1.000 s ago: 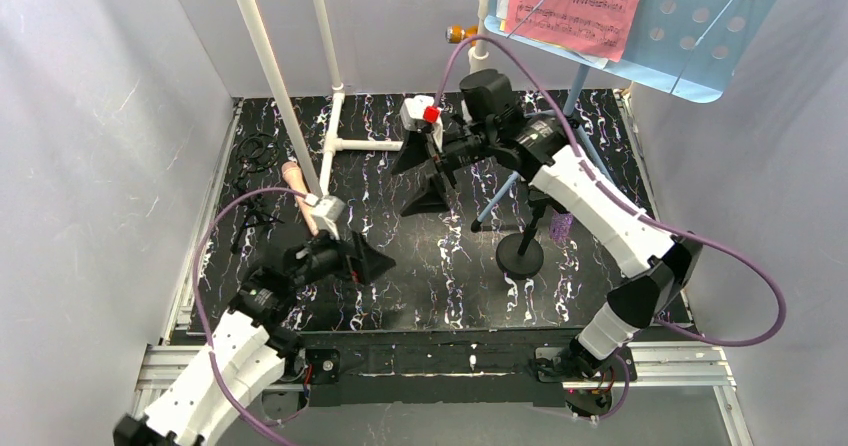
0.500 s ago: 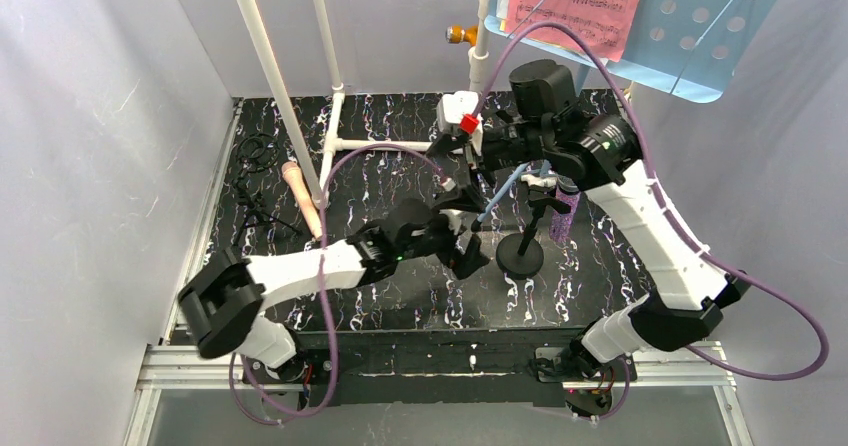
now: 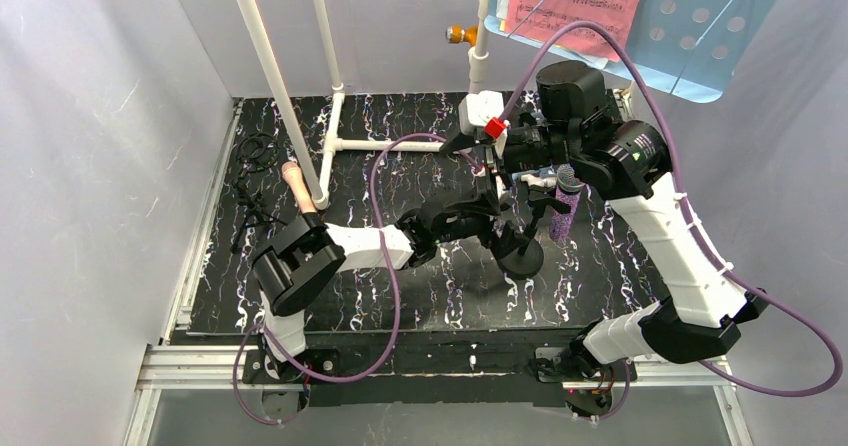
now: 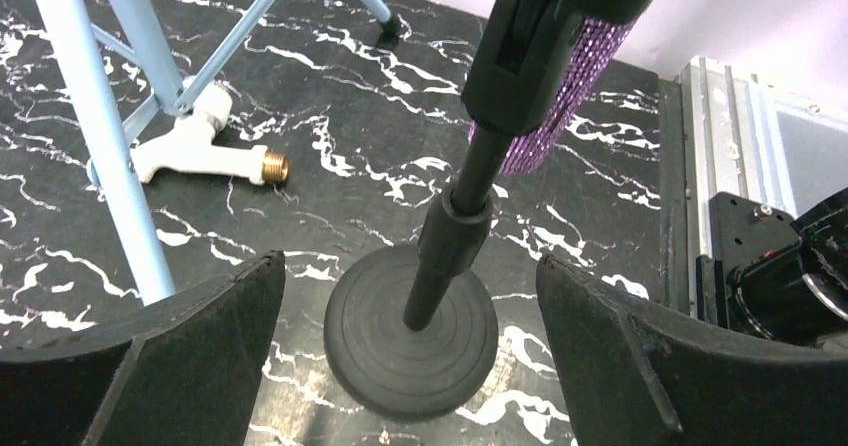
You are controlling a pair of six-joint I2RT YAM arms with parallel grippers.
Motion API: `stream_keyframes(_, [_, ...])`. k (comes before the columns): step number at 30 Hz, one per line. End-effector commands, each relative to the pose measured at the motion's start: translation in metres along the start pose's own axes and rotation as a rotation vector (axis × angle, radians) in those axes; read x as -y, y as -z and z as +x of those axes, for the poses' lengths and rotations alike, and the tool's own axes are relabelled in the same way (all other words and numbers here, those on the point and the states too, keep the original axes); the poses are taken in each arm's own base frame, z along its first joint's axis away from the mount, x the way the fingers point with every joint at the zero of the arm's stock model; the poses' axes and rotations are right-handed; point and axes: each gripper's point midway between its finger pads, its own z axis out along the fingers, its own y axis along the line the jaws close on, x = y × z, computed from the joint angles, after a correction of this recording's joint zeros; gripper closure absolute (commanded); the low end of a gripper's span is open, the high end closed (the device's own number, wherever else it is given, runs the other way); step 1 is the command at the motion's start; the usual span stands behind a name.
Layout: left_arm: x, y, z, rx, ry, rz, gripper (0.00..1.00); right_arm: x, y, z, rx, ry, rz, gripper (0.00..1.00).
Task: Pack up the instrument practice props
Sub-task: Pick up the microphone stand with the microphone from the center of the board.
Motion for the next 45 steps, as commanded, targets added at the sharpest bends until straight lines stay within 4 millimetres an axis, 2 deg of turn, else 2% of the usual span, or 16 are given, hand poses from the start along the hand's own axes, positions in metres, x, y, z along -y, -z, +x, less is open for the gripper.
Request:
stream_keyframes(1, [0.008, -0.014, -0.048, 0.180, -0.018, 0.049, 0.07, -0.007, 0.005, -0.004, 0.019, 0.016, -0.019, 0.02])
stream_keyframes(11, [0.021, -0.039, -0.047, 0.193, 0.043, 0.140, 0.27, -0.006, 0.005, 0.000, 0.020, 0.001, -0.027, 0.02])
stream_keyframes(19, [0.030, -0.045, -0.047, 0.199, 0.064, 0.195, 0.46, -0.007, 0.005, 0.003, 0.022, -0.009, -0.035, 0.02])
stream_keyframes(22, [0.034, -0.044, -0.050, 0.203, 0.063, 0.214, 0.61, -0.007, 0.005, 0.004, 0.022, -0.012, -0.038, 0.02])
stream_keyframes(26, [0.037, -0.040, -0.055, 0.208, 0.064, 0.220, 0.93, -0.007, 0.004, 0.006, 0.020, -0.018, -0.041, 0.02])
stream_keyframes(27, [0.037, -0.037, -0.056, 0.210, 0.061, 0.217, 1.00, -0.007, 0.004, 0.007, 0.020, -0.018, -0.043, 0.02])
stream_keyframes(33, [0.045, -0.013, -0.071, 0.236, 0.031, 0.194, 1.00, -0.008, 0.005, 0.009, 0.016, -0.024, -0.050, 0.02])
stream_keyframes(35, [0.052, 0.001, -0.084, 0.259, 0.007, 0.188, 1.00, -0.012, 0.006, 0.007, 0.021, -0.018, -0.065, 0.01])
stream_keyframes(38, [0.058, 0.021, -0.090, 0.256, -0.019, 0.165, 1.00, -0.017, 0.010, 0.003, 0.031, -0.011, -0.084, 0.02])
stream_keyframes(41, [0.061, 0.046, -0.084, 0.230, -0.030, 0.132, 1.00, -0.022, 0.014, -0.003, 0.047, -0.010, -0.105, 0.02])
stream_keyframes(45, [0.057, 0.083, -0.072, 0.183, -0.044, 0.065, 1.00, -0.034, 0.025, -0.021, 0.092, 0.005, -0.156, 0.02])
